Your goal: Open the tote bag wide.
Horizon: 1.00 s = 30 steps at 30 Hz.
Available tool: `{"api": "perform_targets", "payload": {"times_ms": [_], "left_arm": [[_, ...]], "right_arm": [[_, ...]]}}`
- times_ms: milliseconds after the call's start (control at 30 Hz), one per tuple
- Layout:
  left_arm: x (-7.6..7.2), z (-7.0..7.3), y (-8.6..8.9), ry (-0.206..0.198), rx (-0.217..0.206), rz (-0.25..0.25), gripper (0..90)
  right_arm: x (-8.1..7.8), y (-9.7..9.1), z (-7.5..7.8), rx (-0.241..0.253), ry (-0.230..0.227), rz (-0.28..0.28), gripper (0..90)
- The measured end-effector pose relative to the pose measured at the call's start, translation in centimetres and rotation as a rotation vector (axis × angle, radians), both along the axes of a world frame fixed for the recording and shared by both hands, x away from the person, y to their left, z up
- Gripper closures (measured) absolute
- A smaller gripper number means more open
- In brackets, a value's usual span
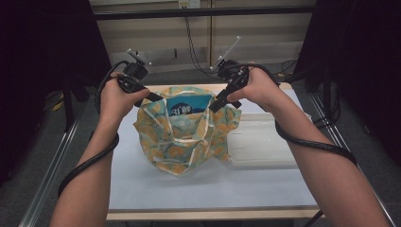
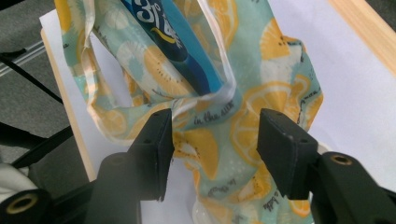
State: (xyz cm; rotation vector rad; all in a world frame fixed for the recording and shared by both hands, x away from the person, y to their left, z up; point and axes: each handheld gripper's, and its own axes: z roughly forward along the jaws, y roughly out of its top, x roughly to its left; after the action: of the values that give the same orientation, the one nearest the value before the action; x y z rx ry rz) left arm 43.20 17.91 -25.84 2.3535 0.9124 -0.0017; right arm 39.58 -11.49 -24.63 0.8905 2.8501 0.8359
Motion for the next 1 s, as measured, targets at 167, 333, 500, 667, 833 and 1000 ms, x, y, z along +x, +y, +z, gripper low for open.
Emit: {"api": "perform_targets", "payload": {"times_ms": [167, 333, 500, 667, 833, 1000], "left_arm": [[-0.1, -0.1, 0.1, -0.001, -0.010, 0.008, 90.0], [0.0, -0.3, 0.3, 0.001, -0.003, -0.002, 90.0], [0.1, -0.6, 0.4, 0.011, -0.022, 0.001, 90.0], [0.2, -1.0, 0.5, 0.023, -0.027, -0.012, 90.0], [0.1, -1.2, 0.7, 0.024, -0.022, -0.019, 90.0], [0.1, -1.6, 1.1, 0.039, -0.040, -0.003, 90.0]], "right_arm": [[0.5, 0.7, -0.6, -0.034, -0.012, -0.009, 59.6], [0.5, 1.2, -0.3, -0.063, -0.014, -0.007, 83.9], [0.5, 0.5, 1.0, -0.037, 0.015, -0.031, 90.0], [0.9, 0.0, 2.4, 0.013, 0.025, -0.061, 90.0], [1.6, 0.2, 3.4, 0.058, 0.015, -0.097, 90.0], [2.4, 1.1, 3.0, 0.063, 0.010, -0.124, 90.0]]}}
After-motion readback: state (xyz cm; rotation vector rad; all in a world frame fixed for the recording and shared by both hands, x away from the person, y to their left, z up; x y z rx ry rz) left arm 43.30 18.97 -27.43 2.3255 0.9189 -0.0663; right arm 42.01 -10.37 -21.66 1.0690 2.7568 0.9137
